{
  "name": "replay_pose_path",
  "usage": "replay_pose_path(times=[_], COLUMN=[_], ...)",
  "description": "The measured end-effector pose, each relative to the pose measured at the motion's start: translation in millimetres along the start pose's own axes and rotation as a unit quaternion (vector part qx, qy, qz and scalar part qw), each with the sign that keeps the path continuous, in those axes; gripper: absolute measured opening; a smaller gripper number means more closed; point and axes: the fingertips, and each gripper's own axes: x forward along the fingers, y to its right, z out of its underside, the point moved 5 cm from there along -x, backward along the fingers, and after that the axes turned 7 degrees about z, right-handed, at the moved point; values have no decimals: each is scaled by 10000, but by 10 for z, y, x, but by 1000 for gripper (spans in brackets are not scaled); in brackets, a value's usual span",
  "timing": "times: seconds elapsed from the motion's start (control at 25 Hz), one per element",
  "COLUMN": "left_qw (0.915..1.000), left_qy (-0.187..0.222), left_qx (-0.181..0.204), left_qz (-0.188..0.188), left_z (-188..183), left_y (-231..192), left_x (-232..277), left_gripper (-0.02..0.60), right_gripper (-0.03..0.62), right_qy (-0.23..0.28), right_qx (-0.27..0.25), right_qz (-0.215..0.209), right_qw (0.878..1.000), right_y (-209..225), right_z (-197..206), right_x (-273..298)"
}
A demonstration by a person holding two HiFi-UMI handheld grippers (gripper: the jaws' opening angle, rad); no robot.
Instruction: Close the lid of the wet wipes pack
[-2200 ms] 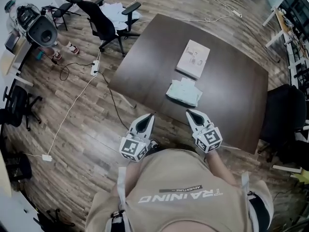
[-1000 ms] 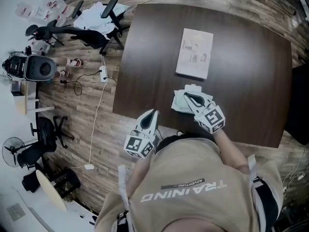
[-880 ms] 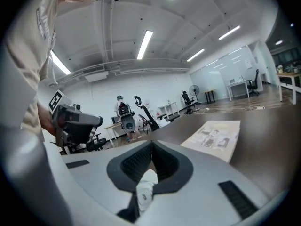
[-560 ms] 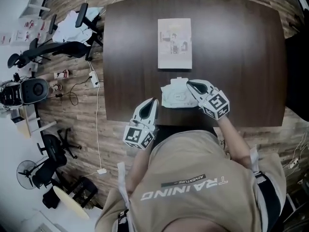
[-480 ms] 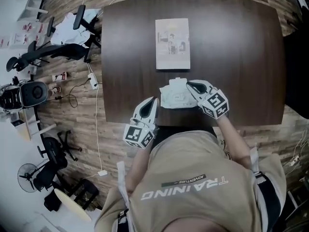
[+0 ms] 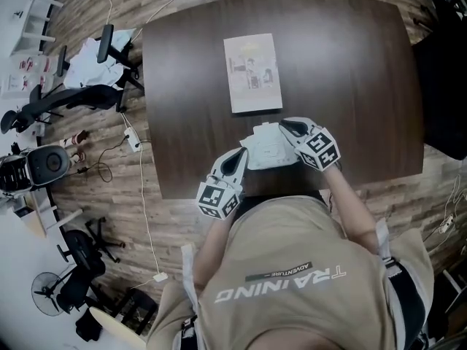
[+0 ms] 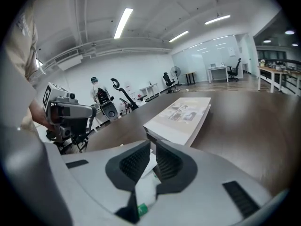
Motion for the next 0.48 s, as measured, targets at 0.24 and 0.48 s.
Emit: replay_pose_path(times=[0.24,0.48], left_qw=[9996,9992], left_qy=[22,73], left_qx=[-180,-363], left_qz=[200,160], left_z=[77,113], left_y=[-114,-193], left_x=[195,174], left_gripper=[9,9], right_gripper=[22,85], right_qy=[-602,-1133], right_qx=[515,391], right_qz=[-225,-532], right_qw=[9966,9914], right_y=[185,119], right_z=[143,281], right_x=[196,387])
